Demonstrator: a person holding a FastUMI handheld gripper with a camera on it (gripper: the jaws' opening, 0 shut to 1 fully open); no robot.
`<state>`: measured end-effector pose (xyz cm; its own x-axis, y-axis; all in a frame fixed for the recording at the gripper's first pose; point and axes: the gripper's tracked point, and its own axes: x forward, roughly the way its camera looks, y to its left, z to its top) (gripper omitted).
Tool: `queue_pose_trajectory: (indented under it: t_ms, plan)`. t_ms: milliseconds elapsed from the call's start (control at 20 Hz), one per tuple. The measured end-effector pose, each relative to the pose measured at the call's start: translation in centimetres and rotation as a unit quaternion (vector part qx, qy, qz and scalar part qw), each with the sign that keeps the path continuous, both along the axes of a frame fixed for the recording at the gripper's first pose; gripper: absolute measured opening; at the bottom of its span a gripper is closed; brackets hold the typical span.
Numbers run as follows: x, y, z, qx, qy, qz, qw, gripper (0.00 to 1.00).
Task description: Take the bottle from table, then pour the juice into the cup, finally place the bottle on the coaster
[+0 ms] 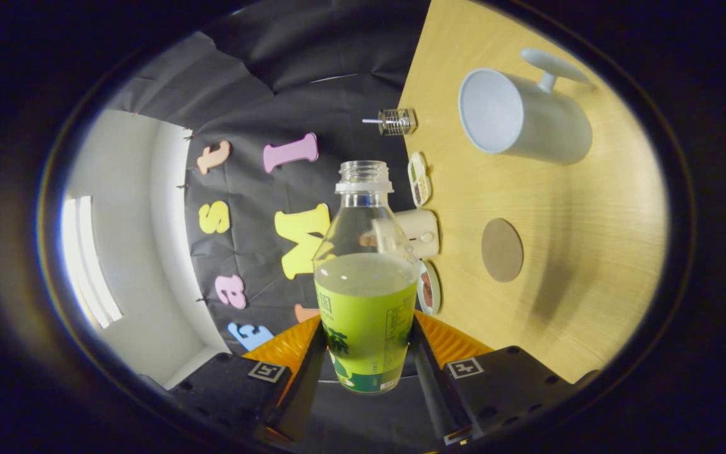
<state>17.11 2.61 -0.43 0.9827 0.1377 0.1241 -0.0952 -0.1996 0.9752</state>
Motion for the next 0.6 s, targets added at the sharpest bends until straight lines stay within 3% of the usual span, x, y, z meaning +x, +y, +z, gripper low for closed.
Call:
queue_pose_trajectory:
  t_ms: [600]
  plan:
    - [0.4, -1.9, 0.7, 0.069, -0.002, -0.020, 0.997, 0.78]
